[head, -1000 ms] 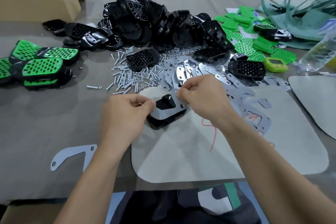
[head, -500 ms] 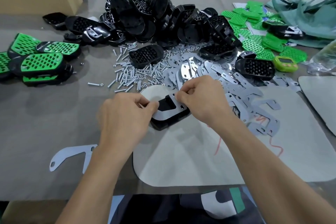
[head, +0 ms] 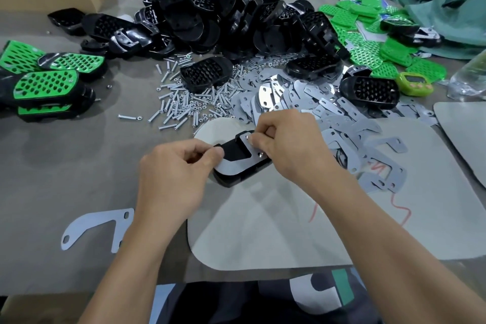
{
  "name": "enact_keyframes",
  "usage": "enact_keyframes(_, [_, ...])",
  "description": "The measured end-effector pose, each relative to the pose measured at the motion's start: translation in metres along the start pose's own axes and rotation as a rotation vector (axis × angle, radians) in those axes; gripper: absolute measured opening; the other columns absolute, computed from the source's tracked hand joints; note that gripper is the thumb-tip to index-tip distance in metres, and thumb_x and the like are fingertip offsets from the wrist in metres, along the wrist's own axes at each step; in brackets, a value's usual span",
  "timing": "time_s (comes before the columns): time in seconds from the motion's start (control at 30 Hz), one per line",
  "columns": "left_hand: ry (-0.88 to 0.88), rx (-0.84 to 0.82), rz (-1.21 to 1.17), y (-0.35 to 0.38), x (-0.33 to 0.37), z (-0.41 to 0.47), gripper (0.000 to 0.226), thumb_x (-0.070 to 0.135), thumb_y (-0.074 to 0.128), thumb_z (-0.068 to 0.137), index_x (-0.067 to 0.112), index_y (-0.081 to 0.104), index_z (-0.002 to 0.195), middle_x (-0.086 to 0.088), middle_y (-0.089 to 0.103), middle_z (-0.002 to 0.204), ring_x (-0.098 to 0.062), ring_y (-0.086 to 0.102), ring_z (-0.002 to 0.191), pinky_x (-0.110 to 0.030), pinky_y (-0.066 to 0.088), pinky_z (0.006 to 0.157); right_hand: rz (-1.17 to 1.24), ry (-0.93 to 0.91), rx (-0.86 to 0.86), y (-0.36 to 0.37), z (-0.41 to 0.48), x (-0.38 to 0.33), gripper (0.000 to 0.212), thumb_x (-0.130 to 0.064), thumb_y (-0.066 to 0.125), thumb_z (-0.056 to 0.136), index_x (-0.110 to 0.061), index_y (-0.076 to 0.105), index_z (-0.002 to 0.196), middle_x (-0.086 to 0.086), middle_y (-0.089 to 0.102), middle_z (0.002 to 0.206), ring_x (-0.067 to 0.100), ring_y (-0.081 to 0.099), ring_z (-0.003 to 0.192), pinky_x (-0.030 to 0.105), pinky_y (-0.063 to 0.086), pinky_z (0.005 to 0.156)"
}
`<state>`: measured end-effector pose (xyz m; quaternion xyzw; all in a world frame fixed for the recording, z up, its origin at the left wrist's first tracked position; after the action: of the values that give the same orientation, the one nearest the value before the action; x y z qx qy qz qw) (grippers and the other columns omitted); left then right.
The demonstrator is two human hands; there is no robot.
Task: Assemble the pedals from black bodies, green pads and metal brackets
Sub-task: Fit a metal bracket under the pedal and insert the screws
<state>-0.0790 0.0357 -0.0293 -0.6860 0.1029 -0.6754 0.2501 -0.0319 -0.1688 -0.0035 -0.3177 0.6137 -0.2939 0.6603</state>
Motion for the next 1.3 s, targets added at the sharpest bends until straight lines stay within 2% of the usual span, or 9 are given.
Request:
enact_keyframes(0.1, [-0.052,-0.135,-0.141,-0.003,-0.007,0.002,0.018,0.028,0.081,0.085,0.047,0.079,0.086,0.009,0.076,0.072,-0.006,0.066,0.063,-0.033,0.055,0.072,0.086,-0.001,0.044,0.005,-0.005,0.006,0.023,-0.026,0.071,0.089,-0.019,0.062,0.069,-0.013,0.051,0.049,0.009,0.045,0.048,0.027,0.04,0.049])
enact_keyframes(0.2, [-0.094,-0.169,-0.195,-0.008,-0.009,0.004,0.025,0.009,0.081,0.086,0.034,0.082,0.084,0.003,0.077,0.072,-0.007,0.064,0.058,-0.019,0.053,0.063,0.086,-0.006,0.075,0.006,-0.006,0.006,0.023,-0.026,0.071,0.089,-0.021,0.061,0.069,-0.016,0.052,0.051,0.009,0.046,0.05,0.029,0.044,0.052])
enact_keyframes(0.3, [-0.182,-0.182,-0.25,-0.008,-0.011,0.005,0.018,0.006,0.082,0.084,0.022,0.082,0.075,-0.003,0.077,0.071,-0.01,0.063,0.053,-0.015,0.049,0.056,0.089,-0.02,0.088,0.007,-0.009,0.005,0.024,-0.026,0.069,0.091,-0.021,0.06,0.069,-0.013,0.051,0.051,0.01,0.045,0.051,0.028,0.04,0.052])
enact_keyframes(0.47, [-0.183,-0.163,-0.29,-0.005,-0.004,0.007,0.028,0.001,0.081,0.081,0.026,0.083,0.069,-0.004,0.075,0.066,-0.006,0.06,0.052,-0.013,0.046,0.053,0.055,-0.017,0.115,0.01,-0.014,0.006,0.021,-0.025,0.064,0.093,-0.017,0.061,0.074,-0.005,0.048,0.051,0.014,0.044,0.055,0.033,0.04,0.055])
enact_keyframes(0.67, [-0.173,-0.147,-0.278,-0.002,-0.006,0.005,0.022,0.007,0.088,0.075,0.029,0.084,0.074,-0.004,0.079,0.077,-0.03,0.077,0.081,-0.047,0.06,0.089,0.0,-0.029,0.163,0.011,-0.022,0.001,0.027,-0.047,0.06,0.092,-0.025,0.054,0.078,-0.025,0.056,0.067,0.007,0.051,0.063,0.022,0.031,0.056])
enact_keyframes(0.8, [-0.163,-0.154,-0.309,-0.001,-0.006,0.003,0.026,0.003,0.086,0.077,0.029,0.084,0.073,-0.002,0.079,0.074,-0.014,0.073,0.068,-0.033,0.057,0.077,-0.036,-0.068,0.175,0.012,-0.027,-0.006,0.029,-0.044,0.068,0.086,-0.023,0.049,0.077,-0.016,0.052,0.063,0.008,0.049,0.063,0.022,0.03,0.056])
enact_keyframes(0.97, [-0.174,-0.193,-0.239,-0.003,-0.007,0.007,0.023,0.01,0.088,0.077,0.032,0.083,0.073,-0.001,0.079,0.077,-0.017,0.075,0.076,-0.034,0.059,0.082,-0.16,-0.072,0.194,0.015,-0.029,-0.021,0.025,-0.032,0.056,0.093,-0.019,0.041,0.079,-0.004,0.049,0.069,0.023,0.045,0.07,0.039,0.03,0.061])
enact_keyframes(1.13, [-0.192,-0.307,-0.225,0.001,-0.004,0.012,0.016,0.002,0.081,0.084,0.015,0.08,0.074,-0.004,0.075,0.066,-0.005,0.064,0.055,-0.011,0.046,0.055,-0.253,-0.031,0.222,0.021,-0.03,-0.032,0.021,-0.019,0.053,0.093,-0.02,0.035,0.082,-0.006,0.043,0.076,0.025,0.038,0.076,0.037,0.027,0.068])
enact_keyframes(1.3, [-0.191,-0.332,-0.212,0.002,-0.002,0.011,0.014,0.004,0.076,0.089,0.014,0.077,0.08,-0.004,0.07,0.059,-0.01,0.057,0.054,-0.012,0.04,0.05,-0.305,-0.006,0.261,0.026,-0.032,-0.035,0.022,-0.012,0.057,0.088,-0.019,0.037,0.082,-0.001,0.049,0.077,0.028,0.042,0.079,0.038,0.029,0.072])
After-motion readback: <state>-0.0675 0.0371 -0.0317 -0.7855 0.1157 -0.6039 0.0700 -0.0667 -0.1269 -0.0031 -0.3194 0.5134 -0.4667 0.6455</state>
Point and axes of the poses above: each hand's wrist, its own z-axis towards the middle knuckle, its own y-axis out of the palm, x = y × z, the point moved 6 cm from there along z, towards the middle knuckle
